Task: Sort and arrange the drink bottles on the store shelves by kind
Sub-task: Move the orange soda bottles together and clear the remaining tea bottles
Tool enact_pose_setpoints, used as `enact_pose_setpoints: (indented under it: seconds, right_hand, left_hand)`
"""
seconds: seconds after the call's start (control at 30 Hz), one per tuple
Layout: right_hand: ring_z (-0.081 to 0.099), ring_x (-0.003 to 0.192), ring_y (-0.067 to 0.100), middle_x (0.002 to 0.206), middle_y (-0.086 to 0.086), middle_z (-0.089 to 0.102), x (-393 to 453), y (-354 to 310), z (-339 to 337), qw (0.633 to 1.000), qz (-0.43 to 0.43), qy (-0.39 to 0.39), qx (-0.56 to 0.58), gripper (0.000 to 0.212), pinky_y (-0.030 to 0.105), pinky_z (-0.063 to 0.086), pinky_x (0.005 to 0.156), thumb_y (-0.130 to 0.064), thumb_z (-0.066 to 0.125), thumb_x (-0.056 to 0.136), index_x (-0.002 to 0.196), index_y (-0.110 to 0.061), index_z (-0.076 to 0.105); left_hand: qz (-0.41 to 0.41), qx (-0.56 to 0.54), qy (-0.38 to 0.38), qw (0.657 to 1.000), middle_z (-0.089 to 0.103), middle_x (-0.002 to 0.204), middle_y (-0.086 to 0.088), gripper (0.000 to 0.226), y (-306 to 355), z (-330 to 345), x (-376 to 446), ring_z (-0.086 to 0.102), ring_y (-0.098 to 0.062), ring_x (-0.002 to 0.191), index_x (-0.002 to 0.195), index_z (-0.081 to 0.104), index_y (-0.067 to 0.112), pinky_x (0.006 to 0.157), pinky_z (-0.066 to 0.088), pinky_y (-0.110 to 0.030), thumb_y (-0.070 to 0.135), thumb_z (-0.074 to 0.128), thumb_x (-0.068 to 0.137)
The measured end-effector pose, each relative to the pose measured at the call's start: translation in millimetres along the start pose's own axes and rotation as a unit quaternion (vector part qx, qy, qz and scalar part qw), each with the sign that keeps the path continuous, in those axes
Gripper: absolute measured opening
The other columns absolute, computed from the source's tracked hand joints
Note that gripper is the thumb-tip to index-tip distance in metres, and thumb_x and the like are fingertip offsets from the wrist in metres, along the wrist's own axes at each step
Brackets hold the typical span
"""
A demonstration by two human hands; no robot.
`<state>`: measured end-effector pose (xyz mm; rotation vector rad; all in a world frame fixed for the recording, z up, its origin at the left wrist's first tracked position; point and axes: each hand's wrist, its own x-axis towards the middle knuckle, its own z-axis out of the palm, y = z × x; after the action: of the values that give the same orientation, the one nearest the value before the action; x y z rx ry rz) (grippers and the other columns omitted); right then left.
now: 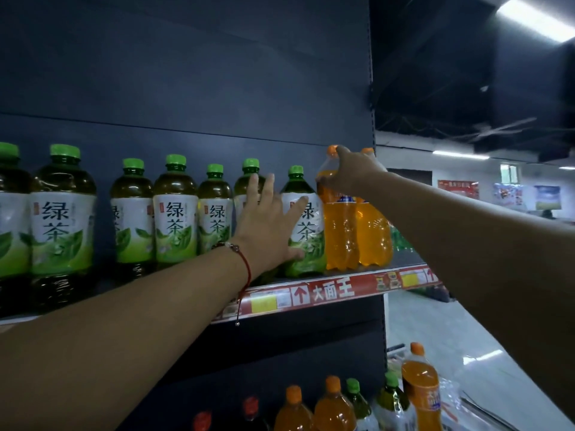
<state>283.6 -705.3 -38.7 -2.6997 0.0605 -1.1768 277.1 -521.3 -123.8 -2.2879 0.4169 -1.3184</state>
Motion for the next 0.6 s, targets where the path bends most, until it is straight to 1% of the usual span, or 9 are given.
enact_pose_setpoints:
  seconds: [0.07, 0.1, 0.17, 0.3, 0.37, 0.47, 0.53, 0.6]
  right_hand:
    - [0.043, 0.131, 0.041, 0.143, 0.021, 0.044, 6.8, -0.8, 8.9, 0.999, 0.040, -0.002, 0.008, 0.090, 0.052, 0.045, 0.101, -0.066, 0.057, 0.083, 0.152, -0.022, 0.021]
    - [0.041, 0.132, 0.042, 0.145, 0.021, 0.041, 9.1, -0.7, 12.4, 0.998, 0.055, -0.001, 0.014, 0.092, 0.051, 0.044, 0.102, -0.066, 0.058, 0.083, 0.152, -0.019, 0.021]
    - [0.041, 0.131, 0.041, 0.143, 0.020, 0.044, 11.7, 0.7, 19.3, 0.998, 0.064, 0.011, 0.019, 0.093, 0.049, 0.041, 0.100, -0.066, 0.060, 0.082, 0.150, -0.014, 0.025]
    - [0.037, 0.134, 0.039, 0.137, 0.018, 0.050, 14.3, 0.7, 27.2, 0.998, 0.043, 0.044, 0.018, 0.088, 0.049, 0.035, 0.107, -0.064, 0.063, 0.082, 0.142, -0.007, 0.037]
    - [0.040, 0.131, 0.037, 0.139, 0.016, 0.046, 12.7, 0.7, 23.8, 0.997, 0.050, 0.042, 0.048, 0.090, 0.050, 0.041, 0.105, -0.063, 0.068, 0.078, 0.142, -0.008, 0.038]
    - [0.049, 0.120, 0.036, 0.141, 0.013, 0.035, 4.6, 4.3, 11.1, 0.989, 0.062, 0.033, 0.131, 0.093, 0.048, 0.052, 0.094, -0.058, 0.078, 0.069, 0.142, -0.013, 0.040]
    - [0.053, 0.114, 0.033, 0.139, 0.011, 0.032, -7.9, 9.5, -0.8, 0.979, 0.055, 0.029, 0.193, 0.094, 0.046, 0.055, 0.089, -0.051, 0.083, 0.066, 0.141, -0.015, 0.040]
    - [0.053, 0.112, 0.028, 0.139, 0.008, 0.033, -28.9, 15.0, -11.9, 0.972, 0.025, 0.039, 0.232, 0.092, 0.041, 0.056, 0.084, -0.046, 0.086, 0.066, 0.140, -0.017, 0.039]
  left_hand:
    - [0.003, -0.005, 0.004, 1.000, 0.025, 0.158, -0.022, 0.104, -0.4, 3.7, -0.9, 0.000, -0.043, 0.149, 0.156, 0.000, 0.027, 0.115, -0.005, -0.065, 0.085, 0.037, 0.078]
    - [0.004, -0.014, 0.007, 1.000, 0.024, 0.159, -0.022, 0.104, -1.2, 5.3, -1.5, 0.000, -0.042, 0.150, 0.156, 0.002, 0.027, 0.115, -0.005, -0.064, 0.085, 0.039, 0.078]
    - [0.012, -0.032, 0.015, 0.999, 0.024, 0.159, -0.021, 0.104, -3.3, 7.5, -2.1, 0.001, -0.040, 0.150, 0.156, 0.004, 0.027, 0.116, -0.004, -0.064, 0.084, 0.041, 0.078]
    - [0.009, -0.037, 0.010, 0.999, 0.021, 0.160, -0.019, 0.104, -3.9, 10.5, -2.7, -0.002, -0.038, 0.151, 0.156, 0.001, 0.027, 0.116, -0.004, -0.064, 0.083, 0.042, 0.078]
    - [0.006, -0.030, 0.001, 1.000, 0.019, 0.161, -0.019, 0.104, -3.1, 9.8, -2.8, -0.003, -0.038, 0.151, 0.156, -0.001, 0.027, 0.116, -0.005, -0.063, 0.083, 0.042, 0.079]
    - [0.002, -0.030, -0.010, 0.999, 0.020, 0.161, -0.019, 0.104, -2.6, 6.8, -4.5, -0.004, -0.037, 0.151, 0.156, 0.001, 0.027, 0.117, -0.005, -0.063, 0.082, 0.042, 0.079]
    - [0.000, -0.037, -0.015, 0.999, 0.023, 0.160, -0.018, 0.101, -1.0, 3.1, -7.1, -0.001, -0.037, 0.151, 0.156, 0.006, 0.027, 0.117, -0.002, -0.062, 0.081, 0.043, 0.079]
    - [-0.012, -0.070, -0.014, 0.997, 0.026, 0.159, -0.016, 0.096, 2.2, -2.6, -12.6, 0.003, -0.036, 0.151, 0.155, 0.012, 0.027, 0.118, 0.002, -0.061, 0.079, 0.044, 0.080]
